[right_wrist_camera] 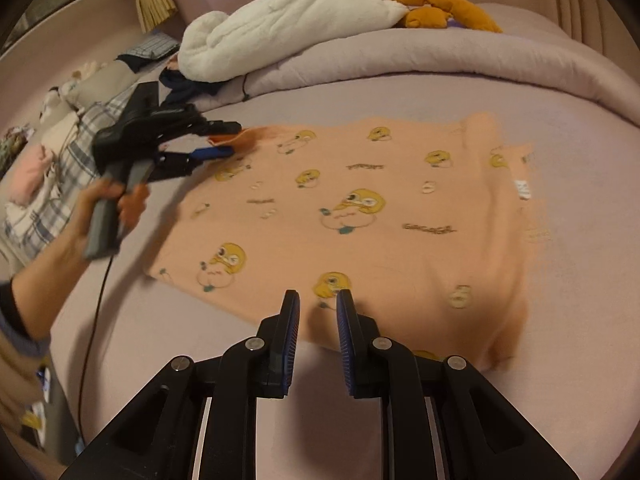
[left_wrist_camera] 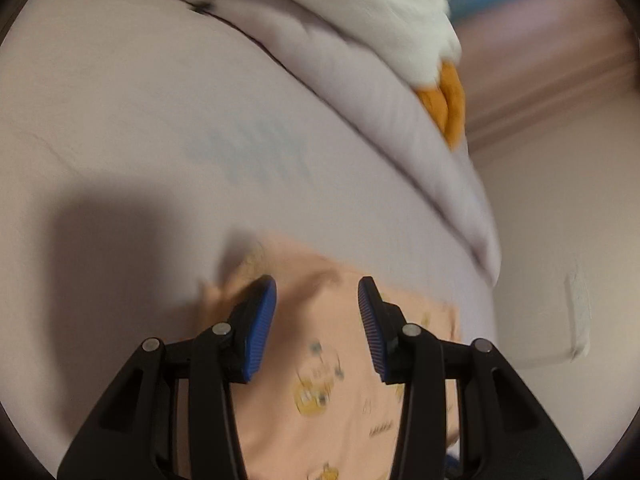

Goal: Fold small clothes

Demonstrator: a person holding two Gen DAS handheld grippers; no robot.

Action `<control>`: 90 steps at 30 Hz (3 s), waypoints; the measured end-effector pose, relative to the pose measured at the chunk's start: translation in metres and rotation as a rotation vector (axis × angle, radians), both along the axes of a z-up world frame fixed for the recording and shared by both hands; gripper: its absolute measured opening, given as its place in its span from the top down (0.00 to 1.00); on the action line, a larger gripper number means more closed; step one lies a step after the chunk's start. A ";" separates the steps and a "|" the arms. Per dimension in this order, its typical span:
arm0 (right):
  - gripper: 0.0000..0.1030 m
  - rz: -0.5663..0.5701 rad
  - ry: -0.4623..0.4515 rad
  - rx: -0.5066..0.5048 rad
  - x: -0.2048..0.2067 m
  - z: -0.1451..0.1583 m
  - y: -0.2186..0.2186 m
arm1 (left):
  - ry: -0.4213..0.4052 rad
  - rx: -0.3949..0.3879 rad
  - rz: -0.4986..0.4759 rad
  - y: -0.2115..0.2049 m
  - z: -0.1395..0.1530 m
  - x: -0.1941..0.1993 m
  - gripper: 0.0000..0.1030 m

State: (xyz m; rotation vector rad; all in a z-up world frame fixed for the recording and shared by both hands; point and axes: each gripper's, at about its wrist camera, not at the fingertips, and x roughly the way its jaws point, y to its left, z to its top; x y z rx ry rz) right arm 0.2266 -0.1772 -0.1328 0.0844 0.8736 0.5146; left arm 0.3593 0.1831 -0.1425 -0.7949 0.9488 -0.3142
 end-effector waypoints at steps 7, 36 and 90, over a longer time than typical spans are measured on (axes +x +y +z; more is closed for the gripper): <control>0.82 -0.011 -0.004 0.039 0.031 0.007 0.008 | -0.014 0.015 -0.045 0.026 -0.002 -0.040 0.59; 0.79 0.017 0.092 -0.106 0.028 -0.013 0.094 | 0.103 -0.001 -0.175 -0.003 -0.036 -0.099 0.79; 0.92 -0.196 0.132 0.337 0.088 0.025 -0.034 | 0.027 0.162 -0.343 -0.099 0.002 -0.159 0.86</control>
